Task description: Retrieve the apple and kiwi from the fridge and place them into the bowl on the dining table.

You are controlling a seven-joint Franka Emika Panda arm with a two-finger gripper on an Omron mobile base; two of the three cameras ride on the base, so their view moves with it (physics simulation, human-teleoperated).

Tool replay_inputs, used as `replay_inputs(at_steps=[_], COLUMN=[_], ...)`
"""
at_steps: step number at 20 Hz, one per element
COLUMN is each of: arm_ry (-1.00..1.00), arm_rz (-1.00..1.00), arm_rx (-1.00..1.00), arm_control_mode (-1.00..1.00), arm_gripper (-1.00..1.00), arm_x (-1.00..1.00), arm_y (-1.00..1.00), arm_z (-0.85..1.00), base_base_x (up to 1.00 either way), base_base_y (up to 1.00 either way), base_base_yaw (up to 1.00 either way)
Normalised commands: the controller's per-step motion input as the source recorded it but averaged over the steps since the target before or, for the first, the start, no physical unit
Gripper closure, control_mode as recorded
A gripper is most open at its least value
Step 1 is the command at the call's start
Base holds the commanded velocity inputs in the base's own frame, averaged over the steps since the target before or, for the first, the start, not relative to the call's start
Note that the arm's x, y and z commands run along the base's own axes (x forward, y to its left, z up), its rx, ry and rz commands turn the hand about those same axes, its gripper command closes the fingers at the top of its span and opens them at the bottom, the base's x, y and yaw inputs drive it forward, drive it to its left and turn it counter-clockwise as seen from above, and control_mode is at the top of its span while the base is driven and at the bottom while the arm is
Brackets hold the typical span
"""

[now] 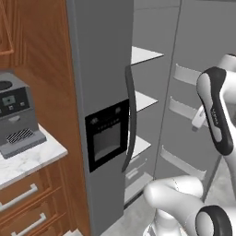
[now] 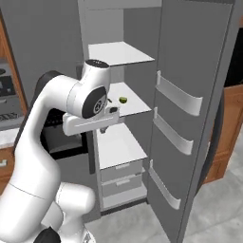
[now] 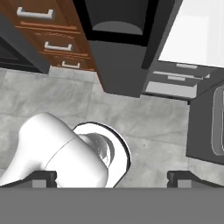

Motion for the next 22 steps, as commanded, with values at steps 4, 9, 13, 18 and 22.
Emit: replay_inputs(at_steps=[4, 9, 13, 18, 22], arm_ry=[0.00, 0.00, 0.00, 0.00, 0.00], arm_rz=[0.00, 0.00, 0.00, 0.00, 0.00], arm_rx=[0.00, 0.00, 0.00, 0.00, 0.00], arm_control_mode=[1.00, 1.00, 1.00, 1.00, 1.00], arm_gripper=[-1.00, -1.00, -1.00, -1.00, -1.00], arm_x=[0.00, 0.00, 0.00, 0.00, 0.00], arm_y=[0.00, 0.00, 0.00, 0.00, 0.00], arm_z=[0.00, 0.00, 0.00, 0.00, 0.00], base_base_x=[0.23, 0.04, 0.00, 0.00, 0.00], base_base_y=[-0.18, -0.41, -0.49, -0.51, -0.42], base_base_yaw=[0.21, 0.18, 0.16, 0.12, 0.09])
